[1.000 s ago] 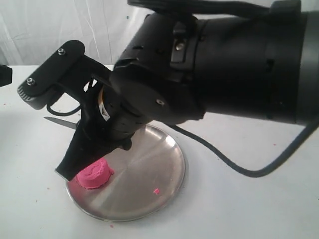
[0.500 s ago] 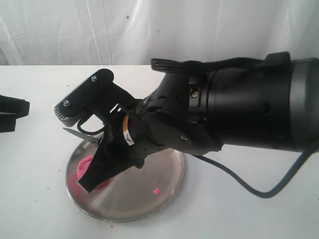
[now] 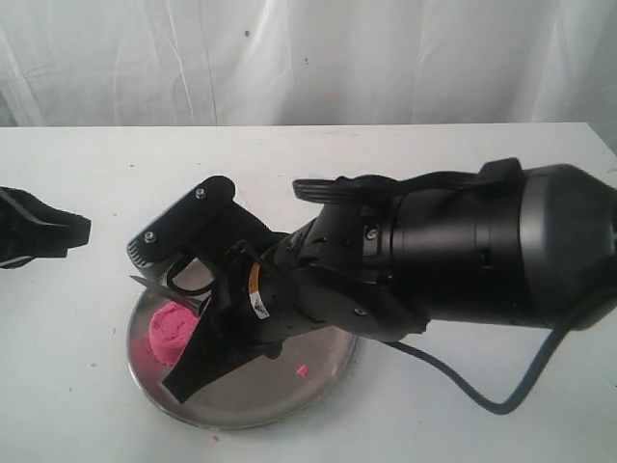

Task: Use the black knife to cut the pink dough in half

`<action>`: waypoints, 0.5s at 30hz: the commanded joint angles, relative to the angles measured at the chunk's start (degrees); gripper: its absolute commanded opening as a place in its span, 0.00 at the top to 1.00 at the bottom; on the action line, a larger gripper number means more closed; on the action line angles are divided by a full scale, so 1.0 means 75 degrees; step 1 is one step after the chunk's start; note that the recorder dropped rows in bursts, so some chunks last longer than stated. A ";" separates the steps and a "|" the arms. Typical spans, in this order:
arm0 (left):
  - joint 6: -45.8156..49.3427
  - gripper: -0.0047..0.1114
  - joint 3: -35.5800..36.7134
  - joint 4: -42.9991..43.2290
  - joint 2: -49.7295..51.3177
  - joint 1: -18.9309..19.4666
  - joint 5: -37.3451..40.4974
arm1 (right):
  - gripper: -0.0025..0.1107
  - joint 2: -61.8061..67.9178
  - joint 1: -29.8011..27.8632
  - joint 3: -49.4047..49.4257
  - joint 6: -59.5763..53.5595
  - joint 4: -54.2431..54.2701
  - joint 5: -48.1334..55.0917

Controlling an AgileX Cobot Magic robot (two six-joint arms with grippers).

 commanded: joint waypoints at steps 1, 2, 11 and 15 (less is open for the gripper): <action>0.0621 0.96 0.0041 -0.0729 0.0293 -0.0046 0.0178 | 0.98 -0.0007 -0.0031 0.0251 0.0045 0.0042 -0.0333; 0.0646 0.96 0.0041 -0.0748 0.0360 -0.0046 0.0178 | 0.98 -0.0007 -0.0031 0.0326 0.0045 0.0042 -0.0373; 0.0673 0.96 0.0041 -0.0902 0.0706 -0.0046 0.0316 | 0.98 0.0027 -0.0031 0.0539 0.0045 0.0042 -0.0756; 0.0747 0.96 0.0041 -0.0902 0.0840 -0.0046 0.0518 | 0.98 0.0132 -0.0031 0.0539 0.0067 0.0042 -0.0759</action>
